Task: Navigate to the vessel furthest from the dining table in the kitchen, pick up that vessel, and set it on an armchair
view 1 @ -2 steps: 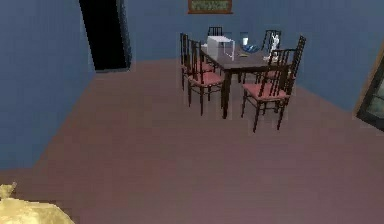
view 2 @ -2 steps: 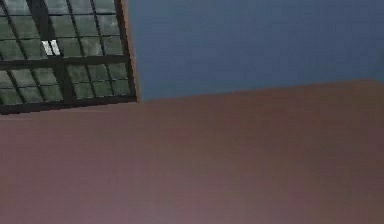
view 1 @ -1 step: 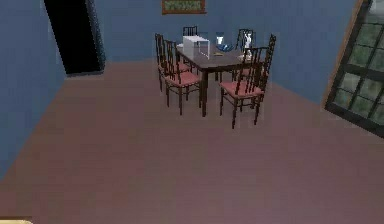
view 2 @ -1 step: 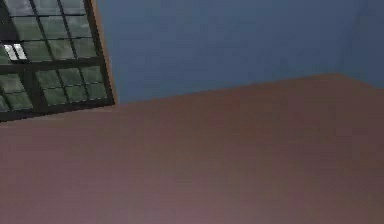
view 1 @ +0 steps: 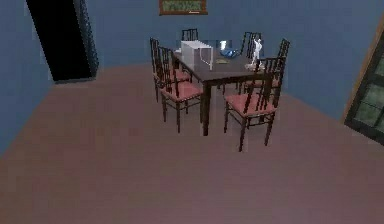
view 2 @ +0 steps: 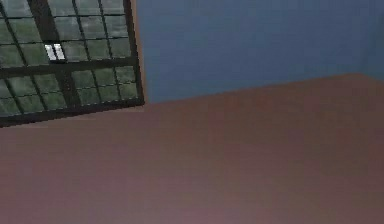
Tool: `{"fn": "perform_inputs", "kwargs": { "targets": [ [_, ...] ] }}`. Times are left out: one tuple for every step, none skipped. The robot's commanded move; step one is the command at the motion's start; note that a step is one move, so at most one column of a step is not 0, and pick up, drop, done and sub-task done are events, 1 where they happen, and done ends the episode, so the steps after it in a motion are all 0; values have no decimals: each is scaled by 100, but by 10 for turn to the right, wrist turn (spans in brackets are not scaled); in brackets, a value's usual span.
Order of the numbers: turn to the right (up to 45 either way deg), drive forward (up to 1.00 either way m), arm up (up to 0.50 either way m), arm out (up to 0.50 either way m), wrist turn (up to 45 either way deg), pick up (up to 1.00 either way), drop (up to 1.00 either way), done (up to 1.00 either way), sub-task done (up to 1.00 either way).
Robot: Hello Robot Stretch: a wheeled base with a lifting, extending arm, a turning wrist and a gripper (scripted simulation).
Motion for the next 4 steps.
{"fn": "perform_inputs", "kwargs": {
  "targets": [
    [-90,0,0,0,0,0,0,0,0],
    [0,100,0,0,0,0,0,0,0],
    [0,25,0,0,0,0,0,0,0],
    [-390,0,0,0,0,0,0,0,0]
  ]
}}
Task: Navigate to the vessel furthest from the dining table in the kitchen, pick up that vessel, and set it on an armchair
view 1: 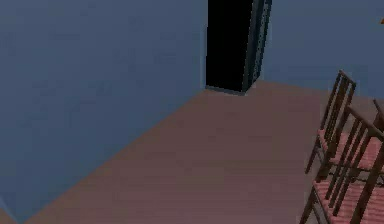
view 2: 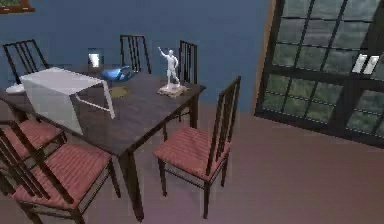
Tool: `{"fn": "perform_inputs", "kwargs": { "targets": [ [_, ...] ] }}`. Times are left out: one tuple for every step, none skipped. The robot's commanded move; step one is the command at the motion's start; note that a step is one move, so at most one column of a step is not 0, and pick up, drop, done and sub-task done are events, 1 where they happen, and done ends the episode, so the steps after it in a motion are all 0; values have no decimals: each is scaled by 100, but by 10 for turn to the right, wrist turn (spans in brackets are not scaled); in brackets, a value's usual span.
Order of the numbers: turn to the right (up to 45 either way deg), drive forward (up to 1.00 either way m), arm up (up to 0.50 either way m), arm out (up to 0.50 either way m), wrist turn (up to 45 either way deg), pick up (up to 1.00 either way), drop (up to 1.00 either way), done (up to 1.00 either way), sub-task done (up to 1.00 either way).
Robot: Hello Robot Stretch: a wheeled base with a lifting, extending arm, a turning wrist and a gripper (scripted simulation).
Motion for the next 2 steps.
{"fn": "perform_inputs", "kwargs": {
  "targets": [
    [0,70,0,0,0,0,0,0,0],
    [270,0,0,0,0,0,0,0,0]
  ]
}}
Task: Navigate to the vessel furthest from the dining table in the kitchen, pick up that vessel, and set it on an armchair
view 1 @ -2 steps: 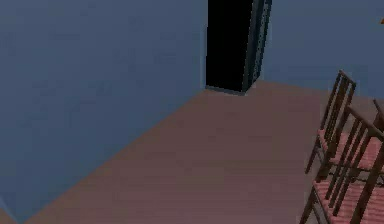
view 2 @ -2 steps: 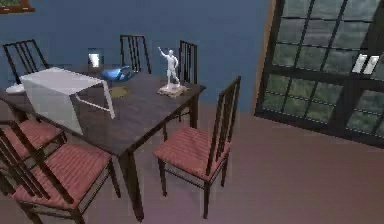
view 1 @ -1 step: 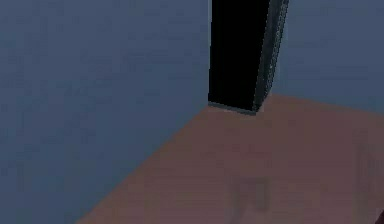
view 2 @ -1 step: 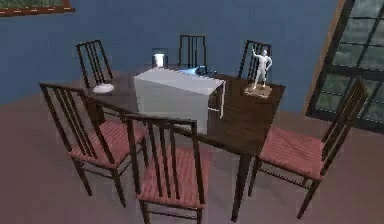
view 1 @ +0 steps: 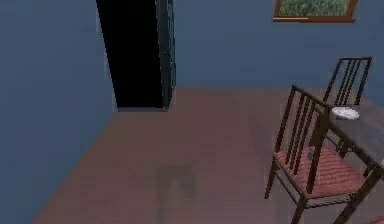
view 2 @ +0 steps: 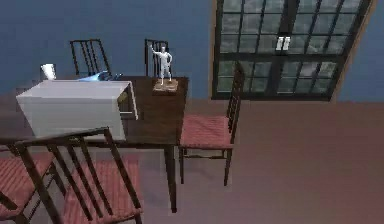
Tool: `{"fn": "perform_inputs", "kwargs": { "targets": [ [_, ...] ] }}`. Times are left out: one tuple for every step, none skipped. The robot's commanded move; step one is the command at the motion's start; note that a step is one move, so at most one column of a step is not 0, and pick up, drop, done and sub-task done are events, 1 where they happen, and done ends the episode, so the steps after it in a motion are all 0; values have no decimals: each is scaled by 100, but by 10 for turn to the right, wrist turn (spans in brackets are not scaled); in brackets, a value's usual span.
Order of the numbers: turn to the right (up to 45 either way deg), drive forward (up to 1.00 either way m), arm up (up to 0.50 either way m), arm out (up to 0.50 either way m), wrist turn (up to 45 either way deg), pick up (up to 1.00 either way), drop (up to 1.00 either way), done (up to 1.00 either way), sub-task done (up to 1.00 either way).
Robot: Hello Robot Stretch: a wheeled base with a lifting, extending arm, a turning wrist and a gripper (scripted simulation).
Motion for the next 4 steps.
{"fn": "perform_inputs", "kwargs": {
  "targets": [
    [0,85,0,0,0,0,0,0,0],
    [450,0,0,0,0,0,0,0,0],
    [450,0,0,0,0,0,0,0,0],
    [450,0,0,0,0,0,0,0,0]
  ]
}}
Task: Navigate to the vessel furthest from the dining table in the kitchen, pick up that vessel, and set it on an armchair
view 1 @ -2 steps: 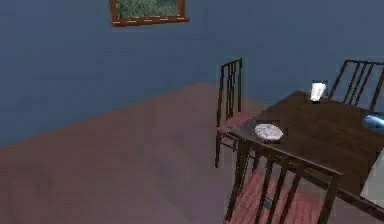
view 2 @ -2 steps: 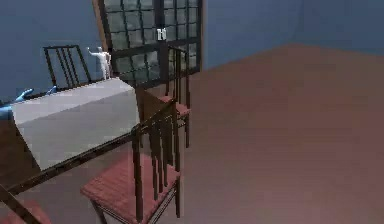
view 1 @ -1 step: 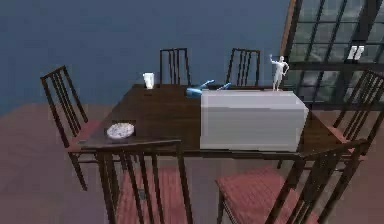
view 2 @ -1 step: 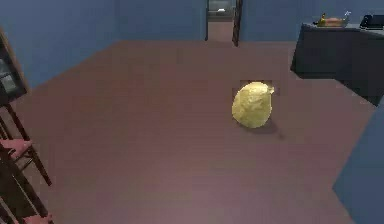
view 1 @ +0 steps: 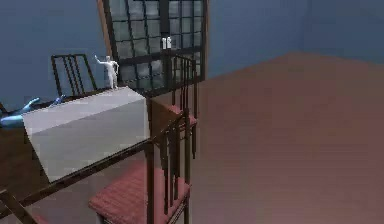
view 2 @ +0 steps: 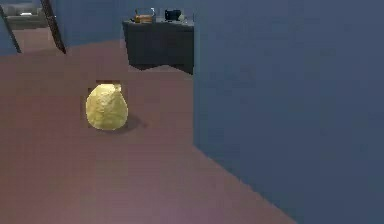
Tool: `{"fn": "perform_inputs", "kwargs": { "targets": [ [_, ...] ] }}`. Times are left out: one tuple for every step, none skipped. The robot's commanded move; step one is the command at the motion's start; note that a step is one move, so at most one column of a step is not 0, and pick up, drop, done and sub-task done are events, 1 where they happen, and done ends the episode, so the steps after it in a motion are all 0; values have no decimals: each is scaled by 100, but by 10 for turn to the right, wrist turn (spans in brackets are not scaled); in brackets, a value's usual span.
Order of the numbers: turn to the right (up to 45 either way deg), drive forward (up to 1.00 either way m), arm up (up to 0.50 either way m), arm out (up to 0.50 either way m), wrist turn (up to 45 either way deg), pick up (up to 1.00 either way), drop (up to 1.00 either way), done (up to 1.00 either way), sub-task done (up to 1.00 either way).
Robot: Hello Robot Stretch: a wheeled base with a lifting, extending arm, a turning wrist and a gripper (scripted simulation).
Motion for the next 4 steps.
{"fn": "perform_inputs", "kwargs": {
  "targets": [
    [450,0,0,0,0,0,0,0,0],
    [0,80,0,0,0,0,0,0,0],
    [0,100,0,0,0,0,0,0,0],
    [-30,0,0,0,0,0,0,0,0]
  ]
}}
